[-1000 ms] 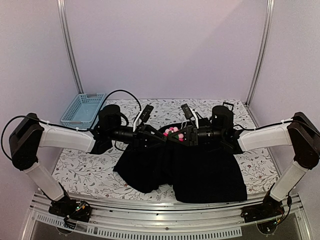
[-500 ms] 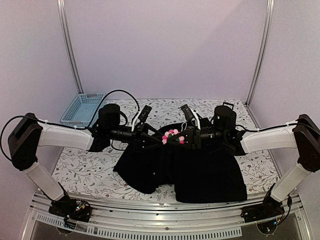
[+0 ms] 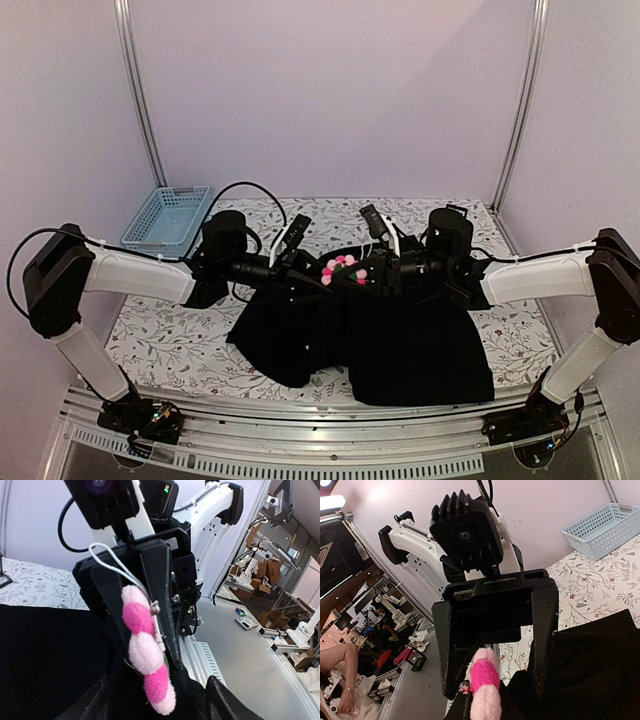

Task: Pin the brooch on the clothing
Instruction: Pin the flattened clothing at the center of the board.

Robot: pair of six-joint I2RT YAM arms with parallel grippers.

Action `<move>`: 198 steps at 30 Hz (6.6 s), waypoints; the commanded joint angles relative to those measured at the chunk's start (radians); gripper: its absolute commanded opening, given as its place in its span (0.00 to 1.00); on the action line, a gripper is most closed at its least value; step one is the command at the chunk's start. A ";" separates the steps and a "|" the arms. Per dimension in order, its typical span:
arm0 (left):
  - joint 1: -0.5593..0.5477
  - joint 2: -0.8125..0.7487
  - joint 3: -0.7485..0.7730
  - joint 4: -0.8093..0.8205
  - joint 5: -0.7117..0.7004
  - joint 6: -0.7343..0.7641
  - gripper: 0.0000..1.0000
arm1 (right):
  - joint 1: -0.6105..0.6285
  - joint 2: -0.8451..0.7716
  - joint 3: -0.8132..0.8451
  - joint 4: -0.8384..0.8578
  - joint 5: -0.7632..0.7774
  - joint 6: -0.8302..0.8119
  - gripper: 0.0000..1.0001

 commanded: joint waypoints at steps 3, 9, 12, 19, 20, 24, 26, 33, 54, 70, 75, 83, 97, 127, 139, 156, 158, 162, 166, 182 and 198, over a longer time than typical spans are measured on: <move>-0.031 0.058 0.017 0.130 0.021 -0.015 0.52 | 0.009 0.000 0.029 0.036 0.008 -0.004 0.00; -0.031 0.078 0.020 0.237 0.008 -0.115 0.45 | 0.009 0.009 0.021 0.049 0.005 0.007 0.00; -0.031 0.083 0.018 0.277 0.000 -0.150 0.35 | 0.009 0.014 0.021 0.051 0.002 0.008 0.00; -0.031 0.094 0.013 0.326 -0.004 -0.174 0.00 | 0.010 0.028 0.030 0.060 -0.009 0.014 0.00; -0.031 0.096 0.012 0.330 -0.007 -0.182 0.00 | 0.009 0.030 0.032 0.055 -0.008 0.015 0.00; -0.027 0.092 0.007 0.323 -0.016 -0.190 0.00 | 0.008 0.029 0.038 0.026 -0.006 0.011 0.07; -0.024 0.094 0.006 0.312 -0.020 -0.197 0.00 | 0.005 0.022 0.036 0.009 -0.005 0.009 0.13; -0.017 0.084 -0.005 0.296 -0.028 -0.196 0.00 | -0.021 -0.044 0.011 -0.026 0.004 -0.015 0.28; 0.004 0.073 -0.013 0.313 -0.046 -0.223 0.00 | -0.031 -0.037 -0.010 -0.074 0.017 -0.022 0.39; 0.006 0.059 -0.030 0.312 -0.049 -0.209 0.00 | -0.034 -0.092 -0.058 -0.129 0.025 -0.099 0.57; 0.006 0.055 -0.032 0.313 -0.049 -0.210 0.00 | -0.033 -0.096 -0.064 -0.117 0.072 -0.107 0.52; 0.003 0.052 -0.037 0.313 -0.044 -0.202 0.00 | -0.033 -0.086 -0.068 -0.058 0.120 -0.066 0.40; -0.012 0.036 -0.026 0.268 -0.027 -0.141 0.00 | -0.044 -0.042 -0.013 -0.131 0.185 0.022 0.36; -0.021 0.020 -0.006 0.222 -0.031 -0.107 0.00 | -0.058 -0.023 0.021 -0.281 0.277 0.047 0.13; -0.023 0.017 -0.010 0.217 -0.031 -0.100 0.00 | -0.061 -0.047 -0.015 -0.206 0.289 0.079 0.08; -0.021 0.003 -0.023 0.210 -0.025 -0.084 0.00 | -0.061 -0.044 -0.021 -0.240 0.299 0.088 0.28; -0.021 0.002 -0.021 0.207 -0.023 -0.082 0.00 | -0.061 -0.043 -0.020 -0.243 0.293 0.088 0.31; -0.021 -0.003 -0.021 0.195 -0.026 -0.078 0.00 | -0.061 -0.052 -0.025 -0.255 0.292 0.082 0.35; -0.021 -0.005 -0.020 0.194 -0.028 -0.072 0.00 | -0.060 -0.068 -0.038 -0.253 0.270 0.070 0.39; -0.006 -0.001 -0.010 0.130 -0.047 -0.065 0.00 | -0.061 -0.144 -0.092 -0.166 0.076 0.002 0.61; -0.045 -0.110 -0.063 -0.335 -0.396 1.085 0.00 | -0.064 -0.289 -0.149 -0.320 0.422 -0.043 0.60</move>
